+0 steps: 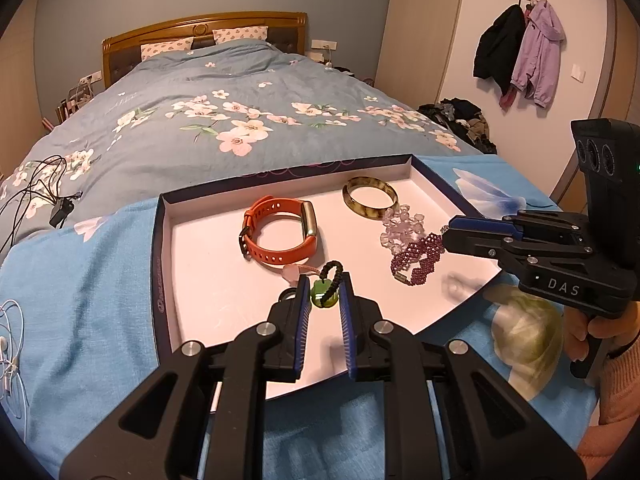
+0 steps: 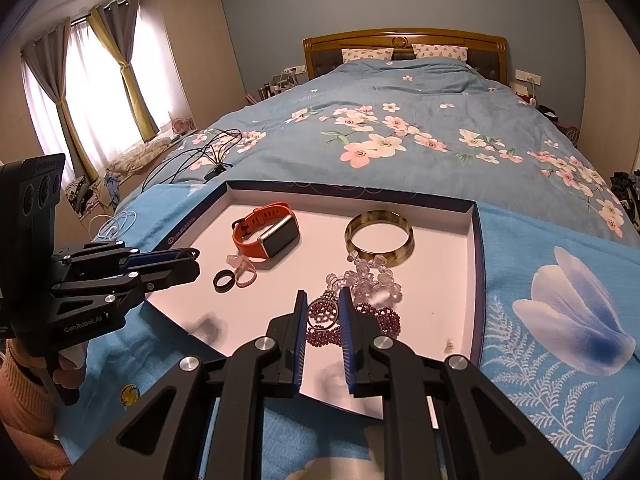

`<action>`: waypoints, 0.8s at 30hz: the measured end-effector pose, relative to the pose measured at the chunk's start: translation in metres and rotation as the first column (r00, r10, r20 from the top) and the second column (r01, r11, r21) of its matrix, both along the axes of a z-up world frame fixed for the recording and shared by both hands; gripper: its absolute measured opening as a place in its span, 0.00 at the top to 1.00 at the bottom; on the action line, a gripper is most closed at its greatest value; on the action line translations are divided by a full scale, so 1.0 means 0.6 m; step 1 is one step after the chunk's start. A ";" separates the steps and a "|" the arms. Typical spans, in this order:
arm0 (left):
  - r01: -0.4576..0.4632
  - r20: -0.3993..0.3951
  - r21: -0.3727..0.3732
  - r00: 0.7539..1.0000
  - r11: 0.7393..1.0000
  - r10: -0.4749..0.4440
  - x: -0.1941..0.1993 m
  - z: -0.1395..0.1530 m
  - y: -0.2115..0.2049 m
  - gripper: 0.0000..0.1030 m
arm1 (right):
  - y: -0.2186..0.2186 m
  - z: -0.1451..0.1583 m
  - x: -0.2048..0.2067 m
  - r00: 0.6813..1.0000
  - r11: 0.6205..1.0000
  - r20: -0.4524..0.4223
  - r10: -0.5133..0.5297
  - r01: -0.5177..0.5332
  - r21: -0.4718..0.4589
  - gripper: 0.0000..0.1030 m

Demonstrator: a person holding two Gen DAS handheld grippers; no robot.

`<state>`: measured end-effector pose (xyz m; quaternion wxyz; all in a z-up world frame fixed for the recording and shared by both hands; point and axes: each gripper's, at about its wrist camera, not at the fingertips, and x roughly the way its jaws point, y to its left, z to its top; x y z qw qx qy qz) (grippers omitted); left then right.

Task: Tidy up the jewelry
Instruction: 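Lower both rings into the box lid and open both tools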

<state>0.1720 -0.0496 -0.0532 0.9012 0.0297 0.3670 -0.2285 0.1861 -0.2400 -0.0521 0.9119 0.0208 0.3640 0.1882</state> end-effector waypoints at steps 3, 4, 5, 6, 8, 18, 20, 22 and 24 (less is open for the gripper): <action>-0.001 -0.002 0.002 1.000 1.000 0.001 0.001 -0.001 -0.002 0.85 | 0.002 0.000 0.000 1.000 1.000 -0.001 0.001 -0.001 -0.001 0.86; -0.002 -0.003 0.003 1.000 1.000 0.002 0.002 -0.002 -0.002 0.85 | 0.002 -0.001 0.001 1.000 1.000 -0.002 0.001 -0.001 -0.001 0.86; -0.002 -0.004 0.004 1.000 1.000 0.002 0.003 -0.003 -0.002 0.85 | 0.002 -0.001 0.001 1.000 1.000 -0.003 0.001 -0.001 -0.002 0.86; -0.004 -0.005 0.005 1.000 1.000 0.004 0.004 -0.004 -0.002 0.85 | 0.003 -0.002 0.002 1.000 1.000 -0.004 0.001 -0.001 -0.004 0.86; -0.007 -0.009 0.007 1.000 1.000 0.007 0.007 -0.007 -0.002 0.85 | 0.002 -0.002 0.004 1.000 1.000 -0.006 0.001 -0.001 -0.005 0.86; -0.012 -0.027 0.020 1.000 1.000 0.012 0.018 -0.016 -0.010 0.85 | 0.008 -0.006 0.013 1.000 1.000 -0.016 0.003 -0.004 -0.014 0.86; -0.013 -0.029 0.021 0.999 1.000 0.014 0.020 -0.017 -0.010 0.85 | 0.009 -0.007 0.016 1.000 1.000 -0.019 0.003 -0.003 -0.015 0.86; -0.015 -0.031 0.024 0.999 1.000 0.016 0.022 -0.019 -0.011 0.85 | 0.008 -0.009 0.018 1.000 1.000 -0.023 0.002 -0.003 -0.016 0.86; -0.015 -0.034 0.025 0.999 1.000 0.016 0.024 -0.021 -0.011 0.85 | 0.010 -0.010 0.019 1.000 1.000 -0.025 0.002 -0.002 -0.019 0.86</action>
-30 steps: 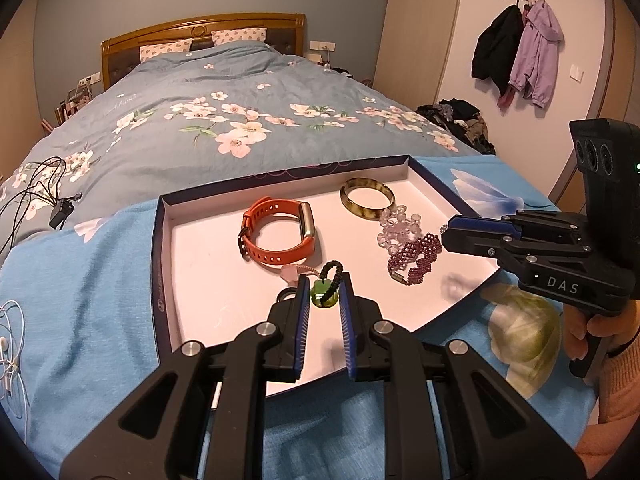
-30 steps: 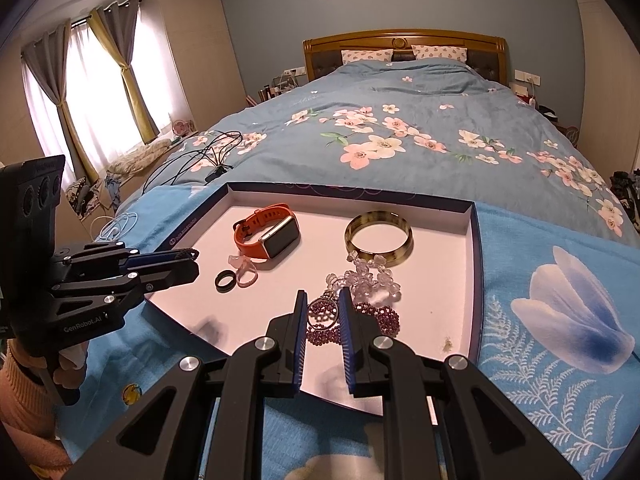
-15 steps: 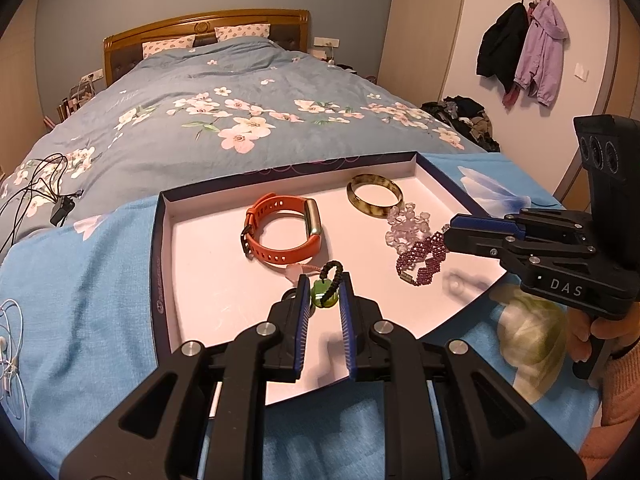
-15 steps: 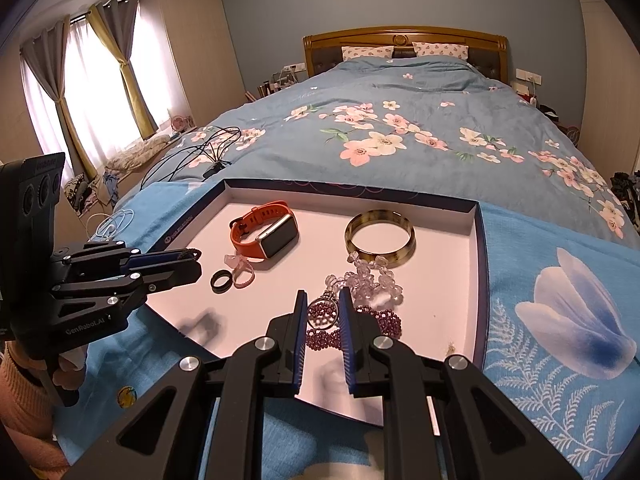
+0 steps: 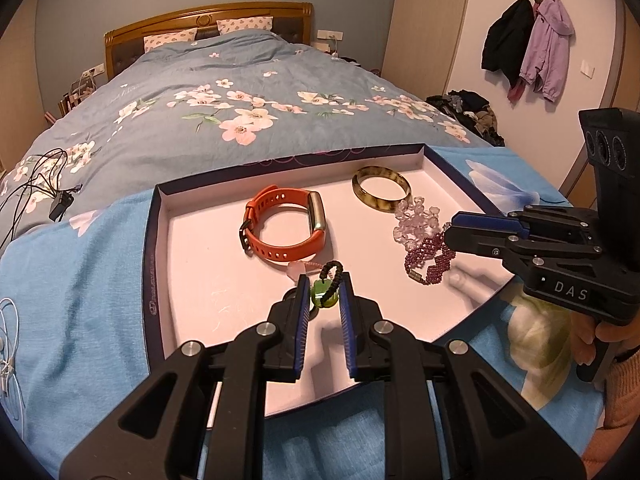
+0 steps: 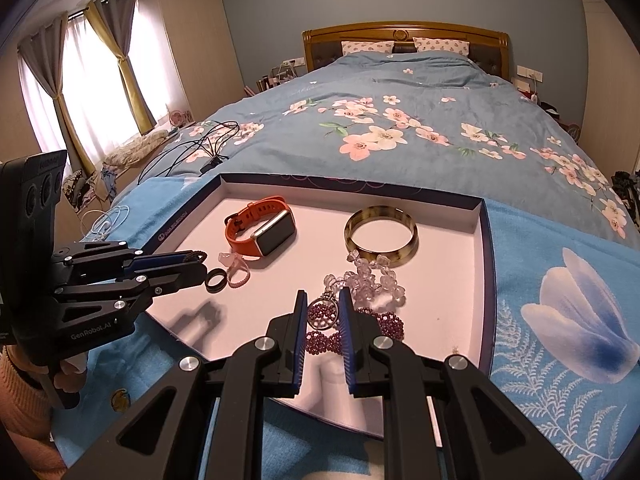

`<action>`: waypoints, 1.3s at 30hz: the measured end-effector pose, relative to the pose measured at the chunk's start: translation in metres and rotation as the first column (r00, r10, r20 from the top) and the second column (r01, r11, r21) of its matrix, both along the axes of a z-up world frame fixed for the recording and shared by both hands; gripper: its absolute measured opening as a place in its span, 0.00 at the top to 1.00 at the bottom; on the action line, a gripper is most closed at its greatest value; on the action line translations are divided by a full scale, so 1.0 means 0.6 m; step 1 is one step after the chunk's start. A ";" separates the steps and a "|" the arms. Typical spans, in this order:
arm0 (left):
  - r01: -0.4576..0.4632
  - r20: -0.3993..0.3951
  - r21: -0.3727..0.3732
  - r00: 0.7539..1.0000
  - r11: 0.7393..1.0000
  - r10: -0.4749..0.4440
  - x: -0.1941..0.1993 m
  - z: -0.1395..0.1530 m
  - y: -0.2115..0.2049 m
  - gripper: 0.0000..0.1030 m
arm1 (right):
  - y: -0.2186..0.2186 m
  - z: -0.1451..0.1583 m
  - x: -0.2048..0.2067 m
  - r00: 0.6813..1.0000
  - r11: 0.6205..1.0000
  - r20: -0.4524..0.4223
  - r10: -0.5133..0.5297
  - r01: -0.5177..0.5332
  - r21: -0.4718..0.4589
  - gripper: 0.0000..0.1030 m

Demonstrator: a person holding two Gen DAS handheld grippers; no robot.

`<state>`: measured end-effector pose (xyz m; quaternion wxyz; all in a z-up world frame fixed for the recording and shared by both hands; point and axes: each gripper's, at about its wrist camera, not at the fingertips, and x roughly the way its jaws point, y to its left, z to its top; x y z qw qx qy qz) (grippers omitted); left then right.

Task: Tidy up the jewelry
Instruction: 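Lower both rings into the box lid and open both tools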

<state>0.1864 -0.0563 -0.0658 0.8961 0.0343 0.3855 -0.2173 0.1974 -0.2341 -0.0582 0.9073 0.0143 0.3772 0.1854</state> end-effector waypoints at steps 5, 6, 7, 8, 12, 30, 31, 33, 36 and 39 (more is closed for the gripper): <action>-0.004 -0.005 0.006 1.000 1.000 0.004 0.004 -0.004 -0.003 0.85 | 0.002 -0.002 0.004 1.000 1.000 -0.007 -0.001 0.001 -0.006 0.86; -0.006 -0.008 0.008 1.000 1.000 0.006 0.006 -0.006 -0.003 0.85 | 0.003 -0.003 0.005 1.000 1.000 -0.008 -0.001 0.001 -0.007 0.86; -0.008 -0.010 0.010 1.000 1.000 0.008 0.007 -0.007 -0.003 0.85 | 0.004 -0.004 0.006 1.000 1.000 -0.009 -0.001 0.001 -0.010 0.86; -0.008 -0.012 0.010 1.000 1.000 0.009 0.008 -0.009 -0.003 0.85 | 0.005 -0.004 0.007 1.000 1.000 -0.010 -0.001 0.001 -0.012 0.87; -0.012 -0.026 0.010 1.000 1.000 0.013 0.013 -0.014 -0.003 0.85 | 0.007 -0.008 0.011 1.000 1.000 -0.020 -0.004 0.003 -0.019 0.90; -0.021 -0.043 0.032 0.999 0.999 0.022 0.026 -0.028 -0.010 0.85 | 0.005 -0.013 0.010 1.000 1.000 -0.028 -0.005 0.005 -0.005 0.90; -0.021 -0.041 0.033 0.999 0.999 0.022 0.026 -0.027 -0.010 0.85 | 0.005 -0.012 0.009 1.000 1.000 -0.027 -0.005 0.005 -0.003 0.90; -0.018 -0.036 0.032 0.999 0.999 0.020 0.026 -0.027 -0.011 0.81 | 0.005 -0.011 0.006 1.000 1.000 -0.026 -0.007 0.007 0.000 0.90; -0.024 -0.015 0.038 1.000 0.999 0.024 0.022 -0.023 -0.013 0.68 | 0.004 -0.009 0.002 1.000 1.000 -0.022 -0.010 0.010 0.007 0.90; -0.028 0.000 0.031 1.000 0.999 0.028 0.019 -0.017 -0.010 0.61 | 0.002 -0.006 -0.003 1.000 1.000 -0.018 -0.012 0.012 0.013 0.90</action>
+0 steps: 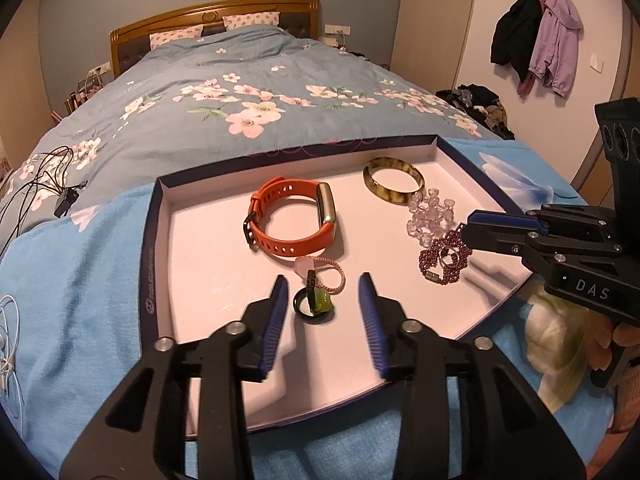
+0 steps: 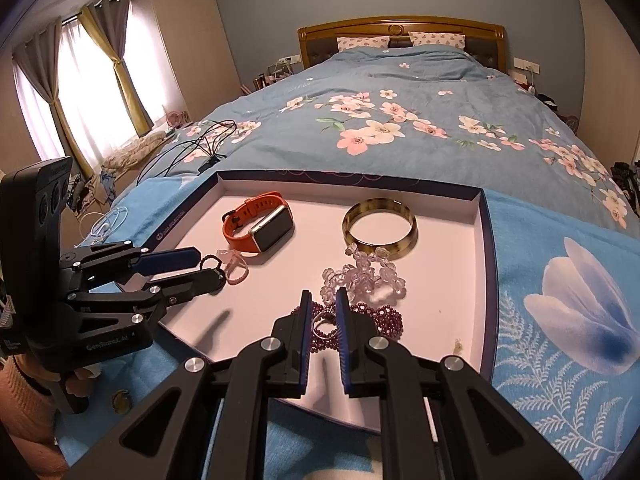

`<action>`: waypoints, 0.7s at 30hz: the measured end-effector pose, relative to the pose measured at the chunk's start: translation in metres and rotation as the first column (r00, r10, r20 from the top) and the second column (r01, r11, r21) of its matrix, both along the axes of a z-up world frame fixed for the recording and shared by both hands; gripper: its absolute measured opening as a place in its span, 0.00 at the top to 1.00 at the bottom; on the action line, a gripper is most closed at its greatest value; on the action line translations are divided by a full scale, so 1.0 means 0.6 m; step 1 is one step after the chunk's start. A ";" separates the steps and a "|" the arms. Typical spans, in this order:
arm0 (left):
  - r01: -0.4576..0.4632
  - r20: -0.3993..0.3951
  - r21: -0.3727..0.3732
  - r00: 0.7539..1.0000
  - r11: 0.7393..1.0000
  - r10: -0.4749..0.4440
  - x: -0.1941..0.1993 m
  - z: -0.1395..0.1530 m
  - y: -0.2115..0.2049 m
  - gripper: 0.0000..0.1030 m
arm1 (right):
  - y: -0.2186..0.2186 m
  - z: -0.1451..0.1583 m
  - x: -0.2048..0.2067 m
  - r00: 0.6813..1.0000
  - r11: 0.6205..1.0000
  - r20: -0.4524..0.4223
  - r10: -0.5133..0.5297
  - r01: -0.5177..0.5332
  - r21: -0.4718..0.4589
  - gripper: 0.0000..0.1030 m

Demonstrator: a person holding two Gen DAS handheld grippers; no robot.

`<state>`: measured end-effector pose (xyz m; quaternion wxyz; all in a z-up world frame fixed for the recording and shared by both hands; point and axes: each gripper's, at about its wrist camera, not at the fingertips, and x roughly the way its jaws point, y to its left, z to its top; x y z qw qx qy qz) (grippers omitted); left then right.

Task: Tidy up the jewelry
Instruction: 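Lower both rings into the box lid and open both tools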

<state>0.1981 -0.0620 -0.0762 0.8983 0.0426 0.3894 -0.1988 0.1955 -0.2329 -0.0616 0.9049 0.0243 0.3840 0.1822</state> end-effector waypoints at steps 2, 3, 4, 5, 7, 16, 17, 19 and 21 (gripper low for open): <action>-0.003 0.010 0.000 1.000 1.000 0.003 -0.007 0.006 0.000 0.57 | -0.001 0.002 -0.005 1.000 1.000 0.002 0.000 0.000 0.005 0.88; -0.006 0.016 0.002 1.000 1.000 0.006 -0.009 0.009 0.002 0.55 | -0.001 0.004 -0.006 1.000 1.000 0.005 0.000 0.000 0.007 0.86; -0.010 0.026 0.002 1.000 1.000 0.010 -0.013 0.012 0.003 0.51 | -0.002 0.006 -0.009 1.000 1.000 0.008 0.000 0.000 0.010 0.84; -0.011 0.039 0.002 0.999 1.000 0.010 -0.018 0.016 0.004 0.48 | -0.002 0.008 -0.013 1.000 1.000 0.013 0.001 -0.001 0.014 0.80; -0.010 0.062 0.006 0.998 1.000 0.010 -0.029 0.026 0.008 0.43 | -0.005 0.014 -0.021 1.000 1.000 0.022 -0.001 0.000 0.021 0.77; 0.007 0.183 -0.015 0.983 1.000 -0.004 -0.112 0.080 0.050 0.22 | -0.015 0.038 -0.079 0.998 0.998 0.061 0.023 -0.027 0.062 0.63; 0.011 0.191 -0.020 0.982 1.000 -0.007 -0.123 0.083 0.056 0.22 | -0.013 0.039 -0.086 0.998 0.998 0.063 0.030 -0.034 0.061 0.61; 0.027 0.193 -0.029 0.981 0.999 -0.021 -0.146 0.085 0.068 0.21 | -0.009 0.036 -0.106 0.997 0.997 0.060 0.053 -0.057 0.060 0.61; 0.037 0.182 -0.025 0.983 0.999 -0.032 -0.165 0.080 0.074 0.19 | -0.005 0.030 -0.122 0.997 0.996 0.048 0.068 -0.071 0.058 0.61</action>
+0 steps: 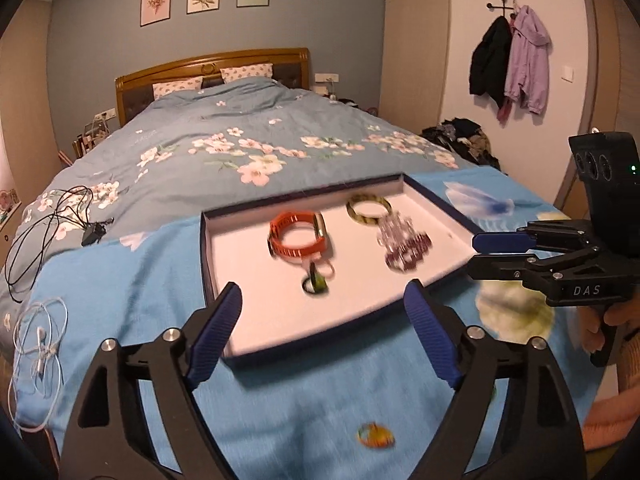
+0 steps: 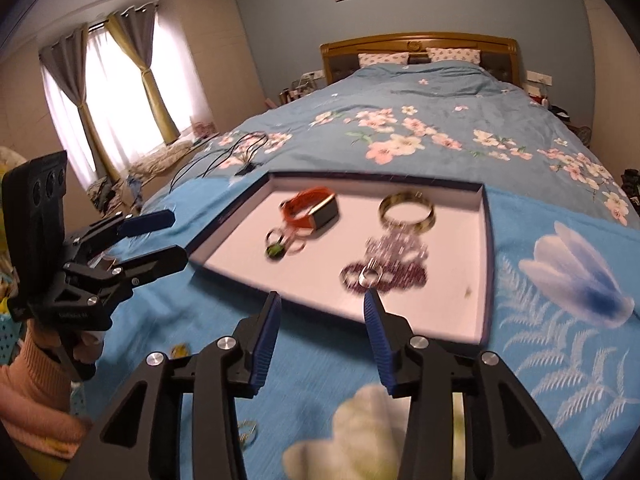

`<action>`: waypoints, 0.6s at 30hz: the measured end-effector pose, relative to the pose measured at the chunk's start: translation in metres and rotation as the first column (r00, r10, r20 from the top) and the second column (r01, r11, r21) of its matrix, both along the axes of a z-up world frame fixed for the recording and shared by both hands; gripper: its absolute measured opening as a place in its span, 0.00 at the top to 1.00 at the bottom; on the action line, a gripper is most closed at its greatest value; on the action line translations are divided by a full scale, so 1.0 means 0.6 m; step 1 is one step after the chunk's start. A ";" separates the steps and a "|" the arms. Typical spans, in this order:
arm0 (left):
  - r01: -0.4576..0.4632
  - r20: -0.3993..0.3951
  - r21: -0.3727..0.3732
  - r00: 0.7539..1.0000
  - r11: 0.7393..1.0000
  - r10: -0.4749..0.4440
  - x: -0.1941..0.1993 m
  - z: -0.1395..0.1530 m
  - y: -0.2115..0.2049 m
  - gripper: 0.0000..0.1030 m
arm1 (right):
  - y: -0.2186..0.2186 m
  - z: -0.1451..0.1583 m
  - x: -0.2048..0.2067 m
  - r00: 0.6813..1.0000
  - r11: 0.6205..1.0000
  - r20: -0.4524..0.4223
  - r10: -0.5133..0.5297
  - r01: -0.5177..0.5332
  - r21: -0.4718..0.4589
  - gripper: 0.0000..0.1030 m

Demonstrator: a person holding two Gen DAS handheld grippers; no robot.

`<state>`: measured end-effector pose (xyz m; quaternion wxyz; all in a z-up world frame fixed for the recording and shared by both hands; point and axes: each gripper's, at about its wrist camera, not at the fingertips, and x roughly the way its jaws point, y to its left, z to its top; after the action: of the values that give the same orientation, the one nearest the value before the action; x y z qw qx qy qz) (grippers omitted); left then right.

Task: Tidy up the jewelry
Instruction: 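Lower both rings into the box lid and open both tools, then withdraw both tools from the box toward the jewelry on the bedspread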

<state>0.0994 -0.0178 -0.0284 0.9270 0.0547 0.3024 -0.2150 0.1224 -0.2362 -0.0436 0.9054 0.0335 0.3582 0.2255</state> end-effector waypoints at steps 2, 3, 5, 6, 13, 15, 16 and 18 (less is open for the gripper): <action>0.015 -0.029 0.003 0.999 1.000 -0.015 -0.019 -0.010 0.007 0.19 | 0.005 -0.009 -0.016 1.000 1.000 -0.016 0.020 -0.020 -0.005 0.61; 0.019 -0.040 0.002 0.999 1.000 -0.019 -0.025 -0.015 0.009 0.19 | 0.010 -0.016 -0.028 0.999 0.999 -0.024 0.030 -0.030 -0.019 0.60; 0.029 -0.058 0.009 0.998 1.000 -0.028 -0.042 -0.026 0.012 0.19 | 0.019 -0.029 -0.047 0.998 0.998 -0.044 0.048 -0.050 -0.035 0.61; 0.033 -0.066 0.014 0.997 0.999 -0.032 -0.051 -0.032 0.015 0.19 | 0.023 -0.035 -0.054 0.997 0.998 -0.055 0.057 -0.059 -0.035 0.61; 0.062 -0.107 0.046 0.993 0.997 -0.057 -0.097 -0.063 0.015 0.19 | 0.051 -0.065 -0.097 0.987 0.990 -0.106 0.121 -0.128 -0.059 0.61; 0.069 -0.114 0.048 0.991 0.996 -0.063 -0.105 -0.067 0.014 0.20 | 0.058 -0.068 -0.105 0.985 0.988 -0.113 0.134 -0.141 -0.062 0.61; 0.075 -0.119 0.050 0.991 0.996 -0.068 -0.110 -0.069 0.013 0.20 | 0.060 -0.068 -0.106 0.985 0.988 -0.109 0.134 -0.142 -0.066 0.61; 0.083 -0.129 0.053 0.989 0.995 -0.075 -0.109 -0.072 0.008 0.23 | 0.063 -0.068 -0.109 0.984 0.987 -0.108 0.140 -0.147 -0.062 0.61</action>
<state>0.0337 -0.0129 -0.0714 0.8948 0.0800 0.3643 -0.2456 0.0567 -0.1984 -0.0842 0.8676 -0.0123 0.4139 0.2754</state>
